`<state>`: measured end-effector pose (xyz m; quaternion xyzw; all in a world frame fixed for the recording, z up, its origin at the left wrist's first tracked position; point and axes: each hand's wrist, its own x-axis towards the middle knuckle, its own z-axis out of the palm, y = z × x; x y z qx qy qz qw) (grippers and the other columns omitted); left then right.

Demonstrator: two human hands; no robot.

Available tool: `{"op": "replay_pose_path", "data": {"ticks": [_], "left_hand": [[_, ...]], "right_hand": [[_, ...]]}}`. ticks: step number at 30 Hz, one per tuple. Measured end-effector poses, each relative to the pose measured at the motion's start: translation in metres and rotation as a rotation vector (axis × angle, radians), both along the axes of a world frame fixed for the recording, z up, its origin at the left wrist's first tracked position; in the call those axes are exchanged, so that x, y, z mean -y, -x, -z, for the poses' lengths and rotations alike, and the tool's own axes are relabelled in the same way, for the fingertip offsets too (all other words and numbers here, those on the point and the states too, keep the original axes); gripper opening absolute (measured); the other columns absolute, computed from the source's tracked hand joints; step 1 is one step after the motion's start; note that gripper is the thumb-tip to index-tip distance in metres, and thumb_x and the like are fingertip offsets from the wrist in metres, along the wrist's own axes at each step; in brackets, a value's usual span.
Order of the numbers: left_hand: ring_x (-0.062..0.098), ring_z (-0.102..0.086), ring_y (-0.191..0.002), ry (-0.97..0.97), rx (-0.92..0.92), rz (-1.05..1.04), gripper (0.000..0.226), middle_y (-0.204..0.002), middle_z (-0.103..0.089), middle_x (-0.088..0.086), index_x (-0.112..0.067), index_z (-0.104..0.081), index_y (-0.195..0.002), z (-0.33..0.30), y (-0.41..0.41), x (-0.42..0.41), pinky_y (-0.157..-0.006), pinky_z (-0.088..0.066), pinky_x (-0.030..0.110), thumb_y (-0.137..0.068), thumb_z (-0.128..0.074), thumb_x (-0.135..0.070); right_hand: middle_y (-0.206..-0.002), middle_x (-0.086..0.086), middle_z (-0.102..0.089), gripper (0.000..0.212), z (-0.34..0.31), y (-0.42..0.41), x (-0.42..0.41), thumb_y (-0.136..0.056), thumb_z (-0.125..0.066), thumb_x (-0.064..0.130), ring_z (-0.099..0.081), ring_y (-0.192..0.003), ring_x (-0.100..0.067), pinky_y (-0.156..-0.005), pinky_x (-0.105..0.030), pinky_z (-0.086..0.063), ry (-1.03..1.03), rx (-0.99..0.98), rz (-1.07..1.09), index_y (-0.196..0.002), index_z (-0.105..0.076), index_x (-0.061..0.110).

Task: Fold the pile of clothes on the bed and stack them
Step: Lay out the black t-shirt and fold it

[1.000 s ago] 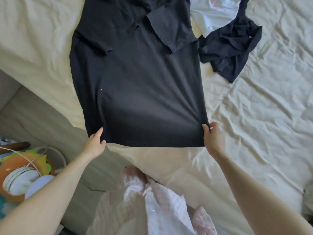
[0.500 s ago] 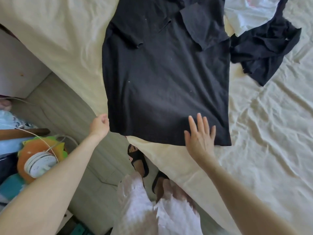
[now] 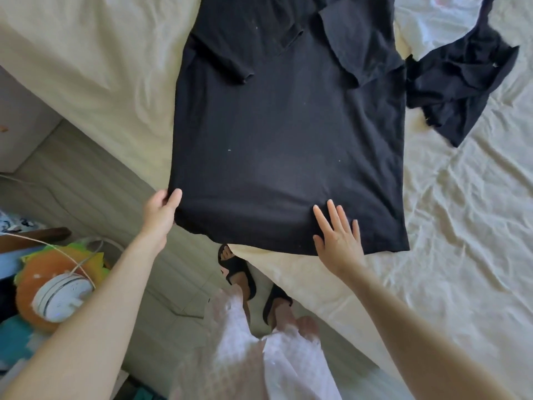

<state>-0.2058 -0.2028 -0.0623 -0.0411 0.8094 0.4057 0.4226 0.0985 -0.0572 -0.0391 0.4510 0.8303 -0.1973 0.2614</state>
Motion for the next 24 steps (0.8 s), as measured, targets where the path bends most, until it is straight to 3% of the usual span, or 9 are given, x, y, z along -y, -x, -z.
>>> {"op": "replay_pose_path", "data": {"ticks": [3, 7, 10, 12, 15, 17, 19, 21, 24], "left_hand": [[0.022, -0.057, -0.102, 0.019, -0.057, 0.098, 0.020, -0.113, -0.060, 0.005, -0.013, -0.055, -0.107, -0.004, -0.009, -0.004, -0.081, -0.045, 0.033, -0.096, -0.051, -0.030], [0.025, -0.060, -0.103, 0.110, 0.201, 0.136, 0.044, -0.113, -0.063, 0.006, -0.009, -0.054, -0.120, -0.004, -0.025, -0.003, -0.085, -0.050, 0.037, -0.086, -0.066, -0.034], [0.022, -0.060, -0.090, 0.175, 0.239, 0.139, 0.037, -0.109, -0.064, 0.009, -0.006, -0.057, -0.113, -0.004, -0.042, 0.019, -0.071, -0.050, 0.031, -0.086, -0.067, -0.028], [0.019, -0.058, -0.085, 0.147, 0.212, 0.017, 0.035, -0.109, -0.063, 0.009, -0.005, -0.057, -0.115, -0.007, -0.048, 0.037, -0.070, -0.047, 0.029, -0.089, -0.063, -0.027], [0.021, -0.061, -0.100, -0.023, 0.300, -0.189, 0.038, -0.119, -0.061, 0.006, -0.006, -0.050, -0.125, -0.015, -0.049, 0.056, -0.088, -0.047, 0.038, -0.093, -0.057, -0.026], [0.022, -0.062, -0.103, -0.110, 0.331, -0.273, 0.037, -0.119, -0.061, 0.004, -0.007, -0.048, -0.126, -0.021, -0.051, 0.057, -0.090, -0.047, 0.040, -0.094, -0.055, -0.025], [0.021, -0.063, -0.101, -0.133, 0.315, -0.357, 0.032, -0.115, -0.062, 0.004, -0.008, -0.049, -0.124, -0.023, -0.057, 0.052, -0.086, -0.050, 0.038, -0.095, -0.054, -0.022], [0.019, -0.063, -0.098, -0.127, 0.285, -0.451, 0.027, -0.110, -0.063, 0.005, -0.009, -0.051, -0.120, -0.025, -0.064, 0.048, -0.082, -0.052, 0.035, -0.095, -0.054, -0.020], [0.019, -0.062, -0.096, -0.114, 0.232, -0.521, 0.022, -0.107, -0.063, 0.006, -0.010, -0.053, -0.116, -0.031, -0.068, 0.048, -0.087, -0.050, 0.035, -0.095, -0.055, -0.016]], "right_hand": [[-0.160, 0.001, -0.001, 0.059, -0.004, 0.000, 0.000, -0.100, -0.039, 0.029, 0.002, -0.147, -0.019, -0.117, -0.046, -0.005, 0.031, -0.022, 0.039, -0.151, -0.012, 0.030], [-0.156, 0.000, -0.024, 0.044, -0.011, -0.014, -0.004, -0.100, -0.040, 0.027, -0.014, -0.145, -0.018, -0.117, -0.043, -0.007, -0.035, -0.124, 0.200, -0.144, -0.038, 0.023], [-0.144, -0.009, -0.042, 0.034, -0.014, -0.035, -0.017, -0.098, -0.045, 0.024, -0.033, -0.136, -0.026, -0.113, -0.048, -0.021, -0.192, -0.197, 0.432, -0.128, -0.055, 0.011], [-0.138, -0.013, -0.045, 0.036, -0.014, -0.053, -0.034, -0.096, -0.047, 0.025, -0.040, -0.128, -0.032, -0.105, -0.048, -0.032, -0.221, -0.206, 0.652, -0.126, -0.052, 0.006], [-0.118, -0.022, -0.053, 0.039, -0.010, -0.082, -0.067, -0.094, -0.048, 0.030, -0.051, -0.106, -0.033, -0.085, -0.039, -0.043, -0.029, -0.214, 1.095, -0.123, -0.050, 0.005], [-0.099, -0.025, -0.053, 0.039, -0.009, -0.092, -0.084, -0.093, -0.051, 0.035, -0.052, -0.085, -0.031, -0.072, -0.036, -0.047, 0.188, -0.254, 1.380, -0.110, -0.054, -0.001], [-0.090, -0.009, -0.057, 0.034, -0.008, -0.101, -0.096, -0.091, -0.059, 0.038, -0.057, -0.078, -0.023, -0.066, -0.031, -0.050, 0.375, -0.326, 1.583, -0.100, -0.055, 0.005], [-0.088, 0.001, -0.059, 0.028, -0.007, -0.109, -0.098, -0.085, -0.069, 0.034, -0.059, -0.077, -0.013, -0.059, -0.025, -0.046, 0.507, -0.315, 1.652, -0.095, -0.055, 0.013], [-0.086, -0.001, -0.060, 0.028, -0.007, -0.120, -0.093, -0.081, -0.073, 0.023, -0.058, -0.075, -0.013, -0.064, -0.027, -0.046, 0.611, -0.261, 1.589, -0.101, -0.057, 0.011]]}}
